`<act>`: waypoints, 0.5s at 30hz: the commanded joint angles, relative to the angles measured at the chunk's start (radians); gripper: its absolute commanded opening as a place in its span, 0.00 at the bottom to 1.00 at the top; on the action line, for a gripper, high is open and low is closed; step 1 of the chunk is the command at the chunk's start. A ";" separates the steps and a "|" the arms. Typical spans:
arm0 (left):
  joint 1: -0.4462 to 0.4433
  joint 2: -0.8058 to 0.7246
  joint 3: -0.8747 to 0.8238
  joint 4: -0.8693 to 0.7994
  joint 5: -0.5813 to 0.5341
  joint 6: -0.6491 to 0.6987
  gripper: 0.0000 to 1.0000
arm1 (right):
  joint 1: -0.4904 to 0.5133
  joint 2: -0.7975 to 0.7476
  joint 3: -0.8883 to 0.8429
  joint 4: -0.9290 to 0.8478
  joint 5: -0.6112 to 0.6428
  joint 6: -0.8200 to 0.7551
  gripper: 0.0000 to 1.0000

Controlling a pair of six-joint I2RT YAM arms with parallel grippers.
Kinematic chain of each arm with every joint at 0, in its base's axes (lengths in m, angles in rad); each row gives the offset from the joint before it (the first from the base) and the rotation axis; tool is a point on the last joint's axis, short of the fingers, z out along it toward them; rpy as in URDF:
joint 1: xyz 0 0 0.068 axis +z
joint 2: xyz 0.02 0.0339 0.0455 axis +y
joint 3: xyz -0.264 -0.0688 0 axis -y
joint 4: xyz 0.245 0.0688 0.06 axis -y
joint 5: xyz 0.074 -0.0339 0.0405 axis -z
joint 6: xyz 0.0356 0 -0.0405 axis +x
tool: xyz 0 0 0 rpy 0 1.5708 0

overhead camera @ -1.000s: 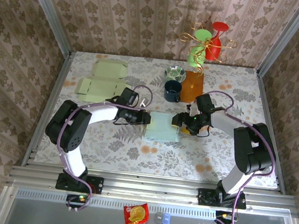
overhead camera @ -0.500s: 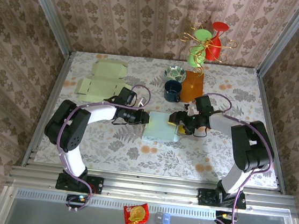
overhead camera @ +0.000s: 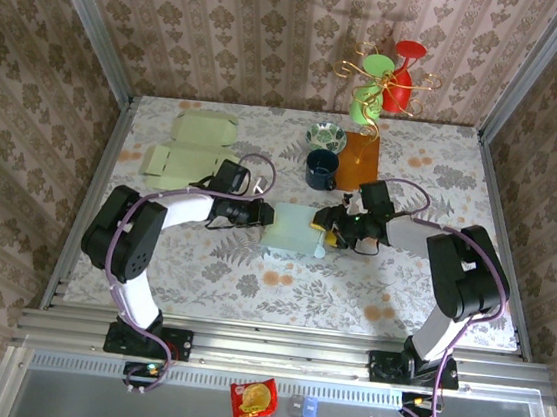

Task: Fold the paper box

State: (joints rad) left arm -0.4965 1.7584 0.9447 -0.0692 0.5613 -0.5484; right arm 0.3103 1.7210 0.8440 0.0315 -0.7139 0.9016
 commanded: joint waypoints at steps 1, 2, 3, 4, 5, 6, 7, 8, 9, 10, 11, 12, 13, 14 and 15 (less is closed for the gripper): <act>-0.027 0.026 -0.023 -0.049 0.000 -0.012 0.23 | 0.029 -0.024 0.003 0.096 -0.020 0.058 0.52; -0.028 0.026 -0.024 -0.047 0.002 -0.013 0.23 | 0.029 -0.025 0.001 0.103 -0.019 0.066 0.51; -0.028 0.026 -0.024 -0.046 0.001 -0.014 0.24 | 0.029 -0.027 -0.003 0.113 -0.019 0.075 0.51; -0.028 0.026 -0.025 -0.045 0.002 -0.015 0.24 | 0.030 -0.031 -0.006 0.123 -0.016 0.085 0.51; -0.030 0.026 -0.023 -0.044 0.003 -0.016 0.24 | 0.030 -0.035 -0.011 0.131 -0.012 0.093 0.50; -0.030 0.024 -0.023 -0.044 0.003 -0.016 0.24 | 0.030 -0.039 -0.011 0.134 -0.010 0.099 0.50; -0.030 0.024 -0.023 -0.045 0.003 -0.016 0.24 | 0.031 -0.045 -0.011 0.137 -0.005 0.105 0.49; -0.030 0.023 -0.023 -0.044 0.003 -0.017 0.24 | 0.031 -0.050 -0.011 0.136 -0.002 0.110 0.49; -0.030 0.023 -0.023 -0.044 0.003 -0.018 0.25 | 0.030 -0.053 -0.011 0.137 0.002 0.116 0.49; -0.030 0.020 -0.023 -0.044 0.003 -0.019 0.26 | 0.031 -0.058 -0.011 0.134 0.004 0.122 0.48; -0.029 0.019 -0.022 -0.044 0.003 -0.020 0.27 | 0.030 -0.062 -0.011 0.134 0.005 0.128 0.47; -0.030 0.015 -0.022 -0.044 0.003 -0.022 0.28 | 0.031 -0.064 -0.010 0.131 0.007 0.135 0.46; -0.030 0.008 -0.021 -0.044 -0.001 -0.023 0.30 | 0.030 -0.067 -0.011 0.126 0.010 0.141 0.45; -0.030 -0.004 -0.022 -0.046 -0.007 -0.026 0.32 | 0.030 -0.071 -0.012 0.120 0.013 0.147 0.44; -0.030 -0.018 -0.022 -0.046 -0.013 -0.024 0.33 | 0.031 -0.073 -0.015 0.117 0.015 0.151 0.44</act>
State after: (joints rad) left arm -0.4965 1.7565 0.9447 -0.0589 0.5262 -0.5682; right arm 0.3191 1.6825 0.8268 0.0723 -0.6956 1.0031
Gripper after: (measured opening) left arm 0.320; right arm 0.450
